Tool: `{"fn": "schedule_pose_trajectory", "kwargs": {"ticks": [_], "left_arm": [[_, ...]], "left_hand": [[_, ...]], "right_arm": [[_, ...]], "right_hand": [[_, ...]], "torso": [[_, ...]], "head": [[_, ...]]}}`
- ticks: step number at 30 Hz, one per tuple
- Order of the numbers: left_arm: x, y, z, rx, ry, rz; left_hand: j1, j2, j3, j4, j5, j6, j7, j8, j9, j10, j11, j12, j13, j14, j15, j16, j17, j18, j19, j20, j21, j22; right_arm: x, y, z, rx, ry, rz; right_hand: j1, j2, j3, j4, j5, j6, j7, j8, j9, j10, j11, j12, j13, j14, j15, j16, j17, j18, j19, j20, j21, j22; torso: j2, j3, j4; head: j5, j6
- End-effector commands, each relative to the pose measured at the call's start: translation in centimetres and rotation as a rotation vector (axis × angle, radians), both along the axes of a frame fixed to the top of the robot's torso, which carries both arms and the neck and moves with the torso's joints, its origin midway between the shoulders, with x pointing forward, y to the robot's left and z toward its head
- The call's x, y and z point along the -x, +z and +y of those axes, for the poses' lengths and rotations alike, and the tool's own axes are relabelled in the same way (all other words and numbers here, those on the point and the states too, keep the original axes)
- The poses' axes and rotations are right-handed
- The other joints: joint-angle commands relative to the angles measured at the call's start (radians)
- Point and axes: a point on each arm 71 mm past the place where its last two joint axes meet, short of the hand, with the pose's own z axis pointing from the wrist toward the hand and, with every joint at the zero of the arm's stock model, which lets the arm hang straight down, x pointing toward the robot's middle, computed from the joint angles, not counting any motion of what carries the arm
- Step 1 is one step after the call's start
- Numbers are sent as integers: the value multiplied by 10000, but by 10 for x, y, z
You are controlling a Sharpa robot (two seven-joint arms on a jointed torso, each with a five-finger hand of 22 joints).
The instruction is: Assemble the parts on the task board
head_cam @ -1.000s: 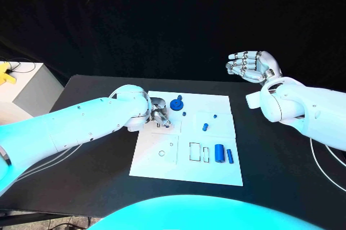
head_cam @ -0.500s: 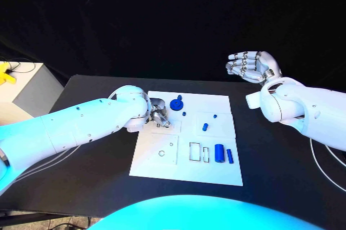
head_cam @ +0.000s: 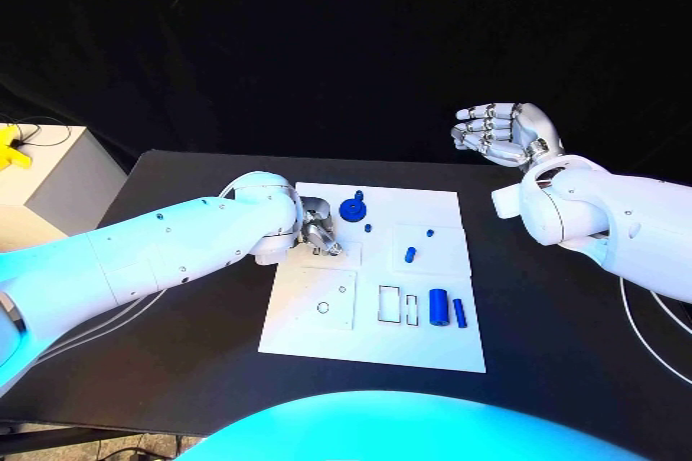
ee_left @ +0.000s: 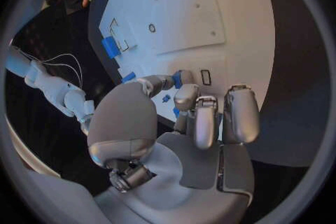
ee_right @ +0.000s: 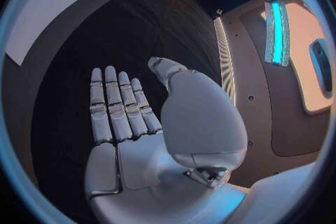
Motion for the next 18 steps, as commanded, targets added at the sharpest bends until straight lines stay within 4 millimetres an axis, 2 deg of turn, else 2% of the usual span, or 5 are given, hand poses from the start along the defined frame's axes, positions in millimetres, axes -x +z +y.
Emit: {"fn": "schedule_pose_trajectory", "kwargs": {"ticks": [1, 9, 18], "left_arm": [[2, -5, -1, -53, 47, 402], [0, -7, -3, 6, 122, 498], [-1, -8, -2, 32, 204, 489]], "left_hand": [[-226, -20, 1521, -1573, -99, 69, -106, -18, 0, 101, -16, 21, 3, 1018, -53, 22, 2567, -133, 45, -10, -14, -24], [-551, -91, 533, -983, -229, 127, -190, -88, -32, 79, -72, -35, -3, 1012, -103, 8, 2545, -130, 44, -57, -59, -50], [-644, -202, -442, -517, -389, 225, -219, -178, -97, 42, -92, -67, 0, 1007, -125, 0, 2531, -128, 48, -84, -91, -67]], "right_arm": [[1, 0, 2, -9, 191, -27], [1, 0, 2, -13, 209, -16], [1, 0, 2, -14, 221, 3]], "right_hand": [[-98, 31, -34, -31, 31, 84, 756, -58, -8, 37, 11, -34, -10, -52, 26, -29, -9, 52, 16, 12, -20, -9], [-98, 31, -34, -31, 31, 84, 756, -58, -8, 37, 11, -34, -10, -52, 26, -29, -9, 52, 16, 12, -20, -9], [-112, 43, -40, -29, 34, 87, 759, -64, -14, 44, 13, -54, -10, -58, 29, -31, -28, 51, 10, 14, -21, -21]], "torso": [[-5, 11, -1], [-3, 6, -11], [-6, -4, 7]], "head": [[-4, 2], [-37, 2], [-74, 2]]}}
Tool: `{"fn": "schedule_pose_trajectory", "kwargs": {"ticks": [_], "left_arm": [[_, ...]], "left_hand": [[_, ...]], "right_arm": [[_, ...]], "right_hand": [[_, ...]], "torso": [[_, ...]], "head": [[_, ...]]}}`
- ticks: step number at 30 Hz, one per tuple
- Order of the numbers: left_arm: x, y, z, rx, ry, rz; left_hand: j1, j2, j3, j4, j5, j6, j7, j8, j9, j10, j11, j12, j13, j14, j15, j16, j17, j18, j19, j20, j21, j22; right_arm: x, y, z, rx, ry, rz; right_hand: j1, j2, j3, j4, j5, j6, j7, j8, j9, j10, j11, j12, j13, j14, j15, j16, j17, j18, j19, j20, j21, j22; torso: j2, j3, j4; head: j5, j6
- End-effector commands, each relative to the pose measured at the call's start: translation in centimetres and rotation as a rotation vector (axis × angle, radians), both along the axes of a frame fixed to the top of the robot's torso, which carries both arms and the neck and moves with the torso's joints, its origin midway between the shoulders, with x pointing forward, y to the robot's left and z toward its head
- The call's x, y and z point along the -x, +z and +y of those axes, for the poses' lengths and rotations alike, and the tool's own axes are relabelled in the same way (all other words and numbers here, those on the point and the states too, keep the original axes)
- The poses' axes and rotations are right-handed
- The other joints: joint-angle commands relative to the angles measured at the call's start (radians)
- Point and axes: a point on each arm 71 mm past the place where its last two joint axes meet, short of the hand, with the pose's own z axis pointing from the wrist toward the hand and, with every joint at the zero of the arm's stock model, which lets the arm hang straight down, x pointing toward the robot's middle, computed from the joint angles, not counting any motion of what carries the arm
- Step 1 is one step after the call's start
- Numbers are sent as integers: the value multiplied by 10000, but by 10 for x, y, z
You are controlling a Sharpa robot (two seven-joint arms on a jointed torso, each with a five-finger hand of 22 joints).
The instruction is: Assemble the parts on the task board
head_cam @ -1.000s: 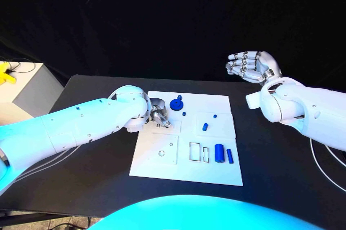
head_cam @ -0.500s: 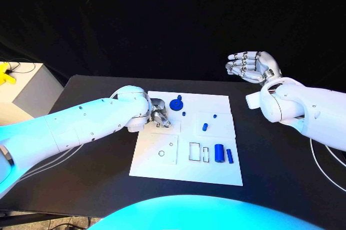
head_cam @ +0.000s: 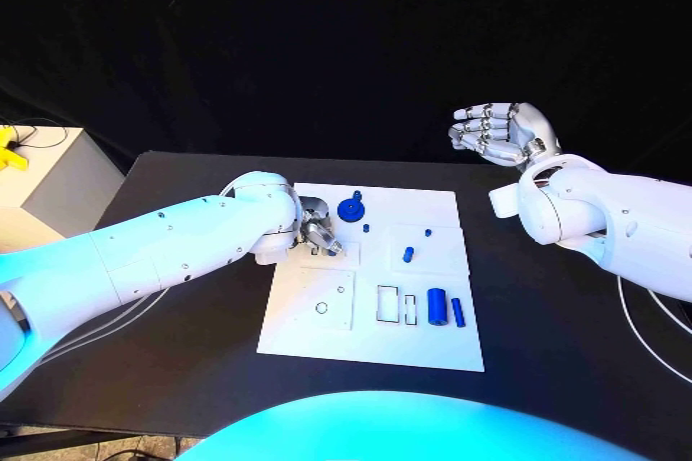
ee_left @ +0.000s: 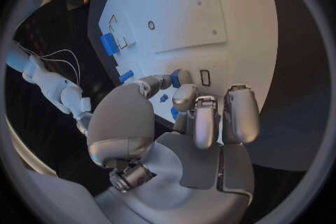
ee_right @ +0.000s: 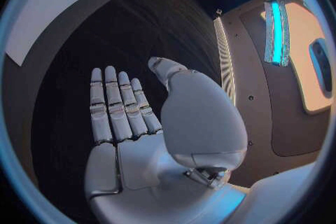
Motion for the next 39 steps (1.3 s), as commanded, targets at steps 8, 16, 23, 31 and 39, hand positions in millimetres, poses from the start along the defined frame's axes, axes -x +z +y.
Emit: {"fn": "schedule_pose_trajectory", "kwargs": {"ticks": [8, 16, 23, 31, 39], "left_arm": [[4, -4, 0, -14, -54, 187], [6, 2, 4, 52, -85, 64], [3, 17, 6, 291, -18, -280], [-1, 32, 8, 464, 12, -502], [-5, 44, 9, 692, 44, -375]], "left_hand": [[-95, -134, -943, 451, -197, 99, 10, -147, -78, -94, -11, -133, -57, 998, -51, -18, 2501, -120, -1, -52, -91, -52], [-92, -242, -1516, 874, -357, 101, 34, -211, -110, -154, 8, -191, -118, 988, -40, -37, 2470, -114, -12, -42, -124, -85], [-73, -279, -1846, 1290, -446, 20, 72, -263, -120, -293, 38, -331, -313, 968, -22, -78, 2405, -104, -32, -30, -160, -129], [-8, -240, -2277, 1538, -1356, -31, 107, -258, -94, -368, 72, -363, -368, 959, 8, -97, 2375, -94, -55, 0, -204, -177], [-56, -186, -2512, 1550, -1818, -90, 134, -282, -96, -510, 97, -513, -602, 935, 27, -144, 2301, -62, -122, 17, -300, -336]], "right_arm": [[1, -1, 2, -11, 215, 20], [2, -4, 1, -8, 205, 66], [2, -5, 0, -1, 184, 102], [3, -6, 0, 2, 173, 122], [3, -7, -1, 8, 154, 133]], "right_hand": [[-109, 40, -40, -29, 35, 87, 759, -65, -14, 44, 13, -55, -10, -58, 30, -31, -16, 50, 10, 14, -21, -12], [-128, 49, -53, -29, 29, 82, 767, -79, -24, 46, 20, -87, -11, -81, 39, -39, -46, 46, -9, 20, -27, -31], [-144, 62, -66, -35, 29, 93, 770, -88, -33, 70, 23, -118, -8, -111, 51, -44, -87, 38, -56, 29, -39, -57], [-164, 70, -89, -47, 24, 103, 772, -103, -48, 93, 28, -166, -8, -143, 64, -43, -141, 29, -147, 41, -54, -88], [-172, 78, -101, -57, 18, 114, 773, -111, -56, 115, 30, -193, -7, -150, 69, -38, -174, 26, -211, 48, -57, -100]], "torso": [[-11, -22, 14], [-14, -30, 11], [-7, -11, -2], [4, 0, -14], [18, -1, -13]], "head": [[-7, 2], [-10, 2], [-36, 2], [-46, 2], [-65, 2]]}}
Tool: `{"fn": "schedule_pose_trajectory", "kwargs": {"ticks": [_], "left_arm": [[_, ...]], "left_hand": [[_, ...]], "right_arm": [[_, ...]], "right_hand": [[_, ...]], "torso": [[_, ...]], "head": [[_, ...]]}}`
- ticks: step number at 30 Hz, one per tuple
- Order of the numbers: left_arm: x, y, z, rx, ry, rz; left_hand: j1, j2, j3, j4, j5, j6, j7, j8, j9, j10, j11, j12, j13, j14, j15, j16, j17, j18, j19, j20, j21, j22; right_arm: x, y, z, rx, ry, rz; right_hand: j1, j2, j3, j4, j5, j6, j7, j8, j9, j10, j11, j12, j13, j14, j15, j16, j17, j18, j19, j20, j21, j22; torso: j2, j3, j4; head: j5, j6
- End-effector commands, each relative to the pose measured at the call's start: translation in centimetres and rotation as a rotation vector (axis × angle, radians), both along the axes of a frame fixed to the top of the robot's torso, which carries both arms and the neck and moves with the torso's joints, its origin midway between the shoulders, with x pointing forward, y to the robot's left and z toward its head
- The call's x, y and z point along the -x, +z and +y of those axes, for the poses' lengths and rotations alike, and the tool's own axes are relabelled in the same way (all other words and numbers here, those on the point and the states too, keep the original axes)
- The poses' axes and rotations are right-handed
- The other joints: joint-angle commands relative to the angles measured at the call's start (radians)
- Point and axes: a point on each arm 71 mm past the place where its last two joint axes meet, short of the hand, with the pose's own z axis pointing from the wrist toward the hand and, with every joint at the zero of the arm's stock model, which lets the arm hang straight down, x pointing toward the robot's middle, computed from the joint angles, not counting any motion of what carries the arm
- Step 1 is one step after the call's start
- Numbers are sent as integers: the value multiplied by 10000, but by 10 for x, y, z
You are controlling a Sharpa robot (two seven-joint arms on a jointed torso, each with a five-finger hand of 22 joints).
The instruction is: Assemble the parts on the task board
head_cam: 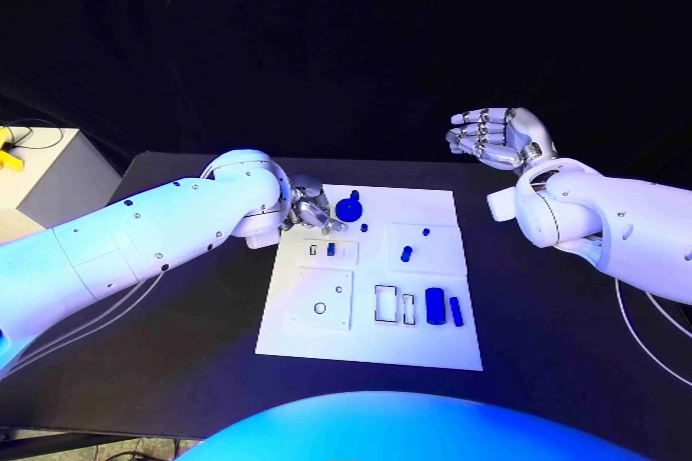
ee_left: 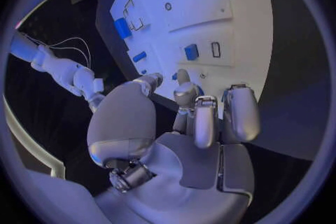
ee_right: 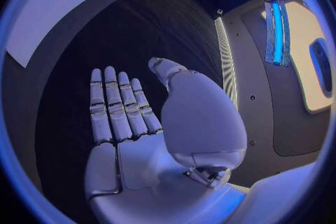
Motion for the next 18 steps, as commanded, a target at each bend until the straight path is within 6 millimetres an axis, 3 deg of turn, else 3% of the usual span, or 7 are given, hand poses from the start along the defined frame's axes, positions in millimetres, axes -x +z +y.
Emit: {"fn": "schedule_pose_trajectory", "kwargs": {"ticks": [1, 6, 12, 16, 18], "left_arm": [[0, 0, 2, -118, -93, 366], [-11, -1, 15, -48, 499, 358], [-28, 0, 31, 56, 1292, -22], [-42, 0, 43, 33, 1733, -286], [-47, 0, 48, 29, 1911, -371]], "left_hand": [[-22, 50, -146, -1, -122, -134, 53, -89, 3, -258, 30, -225, -295, 915, 43, -99, 2237, -38, -167, 17, -143, -209], [471, 272, -200, -15, -37, -887, 410, -707, -324, -1214, 338, -1101, -1573, 857, 286, -200, 2090, 54, -426, 211, -480, -725], [624, 283, -232, -18, -15, -986, 490, -882, -473, -1143, 400, -950, -1432, 886, 342, -145, 2172, 43, -387, 273, -432, -634], [658, 283, -260, -17, -12, -1048, 528, -964, -538, -1155, 433, -923, -1422, 892, 370, -133, 2191, 47, -393, 298, -440, -650], [710, 288, -308, -9, -14, -1317, 646, -1230, -715, -1195, 528, -893, -1431, 896, 446, -122, 2206, 42, -388, 356, -429, -629]], "right_arm": [[1, 0, 1, 0, 150, -19], [1, 0, 1, -1, 154, -10], [1, 0, 0, 1, 146, -6], [1, 0, 0, 0, 148, -6], [1, 0, 0, 0, 146, -7]], "right_hand": [[-82, -13, -46, -1, 18, 77, 736, -33, -14, 87, 2, -62, -7, -77, -3, -38, -15, 27, -84, -6, -57, -11], [-82, -11, -48, -5, 18, 80, 737, -35, -16, 92, 2, -68, -7, -78, -2, -36, -23, 27, -99, -4, -57, -13], [-81, -11, -48, -6, 19, 80, 737, -36, -17, 93, 2, -71, -7, -78, -2, -36, -25, 27, -102, -4, -56, -14], [-81, -11, -48, -6, 19, 80, 737, -36, -17, 93, 2, -71, -7, -78, -2, -36, -25, 27, -102, -4, -56, -14], [-81, -11, -48, -6, 19, 80, 737, -36, -17, 93, 2, -71, -7, -78, -2, -36, -25, 27, -102, -4, -56, -14]], "torso": [[2, 10, -3], [3, 14, 13], [26, -9, 8], [19, 5, -5], [29, 3, -10]], "head": [[11, 2], [-2, 2], [16, 2], [32, 2], [30, 2]]}}
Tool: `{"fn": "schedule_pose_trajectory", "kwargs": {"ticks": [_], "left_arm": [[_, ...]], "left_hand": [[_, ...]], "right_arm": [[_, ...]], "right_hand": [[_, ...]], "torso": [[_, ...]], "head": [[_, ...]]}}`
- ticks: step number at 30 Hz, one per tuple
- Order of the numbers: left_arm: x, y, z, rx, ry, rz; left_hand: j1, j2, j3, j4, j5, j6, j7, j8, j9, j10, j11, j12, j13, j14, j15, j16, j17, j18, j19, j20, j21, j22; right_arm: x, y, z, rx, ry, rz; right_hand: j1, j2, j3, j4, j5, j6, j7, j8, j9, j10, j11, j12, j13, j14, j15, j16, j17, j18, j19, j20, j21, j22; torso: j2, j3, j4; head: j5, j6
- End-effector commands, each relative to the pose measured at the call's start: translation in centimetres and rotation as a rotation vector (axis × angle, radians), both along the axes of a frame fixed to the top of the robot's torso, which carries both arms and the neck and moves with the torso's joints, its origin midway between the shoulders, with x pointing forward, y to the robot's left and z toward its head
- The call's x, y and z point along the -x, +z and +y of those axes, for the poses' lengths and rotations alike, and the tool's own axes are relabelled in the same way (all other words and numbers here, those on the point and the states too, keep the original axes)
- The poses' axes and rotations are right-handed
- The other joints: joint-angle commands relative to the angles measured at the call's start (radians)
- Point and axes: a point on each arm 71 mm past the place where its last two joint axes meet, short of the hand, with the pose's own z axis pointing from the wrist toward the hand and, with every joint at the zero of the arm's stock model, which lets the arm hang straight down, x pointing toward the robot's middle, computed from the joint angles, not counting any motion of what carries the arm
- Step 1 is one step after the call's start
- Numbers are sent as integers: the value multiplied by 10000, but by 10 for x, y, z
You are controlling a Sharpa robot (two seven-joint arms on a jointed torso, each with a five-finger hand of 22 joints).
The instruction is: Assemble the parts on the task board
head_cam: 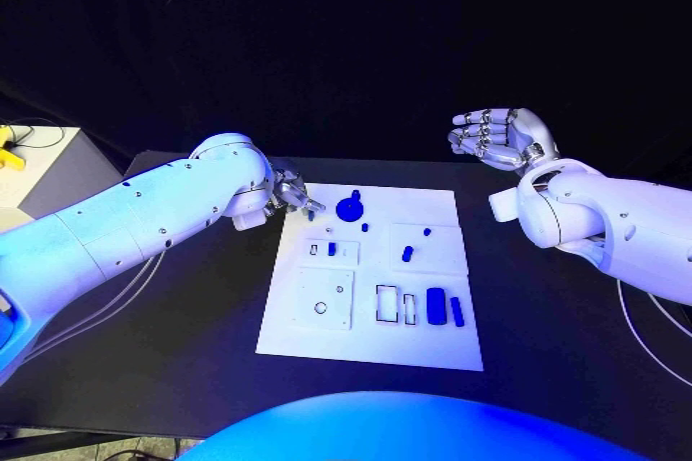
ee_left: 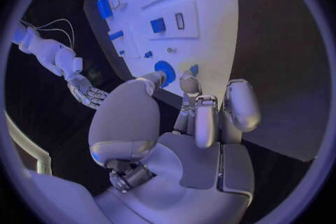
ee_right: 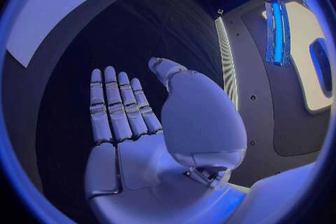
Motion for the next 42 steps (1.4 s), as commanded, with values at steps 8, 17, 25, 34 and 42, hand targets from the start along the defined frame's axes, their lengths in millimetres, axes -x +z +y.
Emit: {"fn": "schedule_pose_trajectory", "kwargs": {"ticks": [8, 17, 25, 34, 42], "left_arm": [[-17, 7, 10, 239, 417, -432], [-23, 9, 12, 127, 492, -302], [-27, 4, 8, 77, 482, -98], [-27, 0, 2, 170, 228, 261], [-27, -6, 0, 81, 164, 475]], "left_hand": [[108, 34, -213, 11, -15, -118, 111, -239, -237, 59, 167, 204, 103, 898, 163, 57, 2243, 44, 28, 176, 25, 34], [104, 65, -313, 9, -18, 114, 47, -63, -213, 48, 125, 262, 119, 903, 140, 67, 2258, 50, 32, 179, 40, 60], [94, 47, -351, 12, -22, 55, 58, -75, -222, -19, 129, 216, 38, 894, 138, 52, 2234, 58, 15, 174, 22, 28], [46, -20, -477, 15, -58, -49, 81, -88, -243, -118, 151, 185, -35, 885, 152, 42, 2219, 63, -14, 177, -1, -6], [48, -3, -480, 16, -55, -56, 82, -87, -245, -133, 152, 179, -50, 883, 155, 38, 2212, 66, -23, 177, -10, -22]], "right_arm": [[0, 0, 1, 3, 140, -21], [0, 0, 1, 4, 139, -23], [0, 0, 1, -2, 152, -19], [0, 0, 2, -7, 177, -17], [0, 0, 3, -15, 201, -16]], "right_hand": [[-78, -7, -49, -13, 24, 51, 770, -39, -11, 100, 3, -43, -6, -77, -2, -33, -21, 29, -76, 32, -53, -15], [-70, 1, -46, -24, 33, 56, 771, -41, -14, 108, 3, -53, -6, -75, -3, -30, -32, 32, -86, 32, -48, -15], [-70, 1, -46, -24, 33, 56, 771, -41, -14, 108, 3, -53, -6, -75, -3, -30, -32, 32, -86, 32, -48, -15], [-70, 1, -46, -24, 33, 56, 771, -41, -14, 108, 3, -53, -6, -75, -3, -30, -32, 32, -86, 32, -48, -15], [-62, 9, -46, -41, 50, 62, 774, -49, -22, 120, 6, -76, -6, -73, -3, -27, -56, 34, -103, 35, -42, -14]], "torso": [[69, -16, -18], [103, -14, 0], [144, -23, -48], [152, -36, -32], [160, -41, -41]], "head": [[-2, 2], [26, 2], [57, 2], [29, 2], [48, 2]]}}
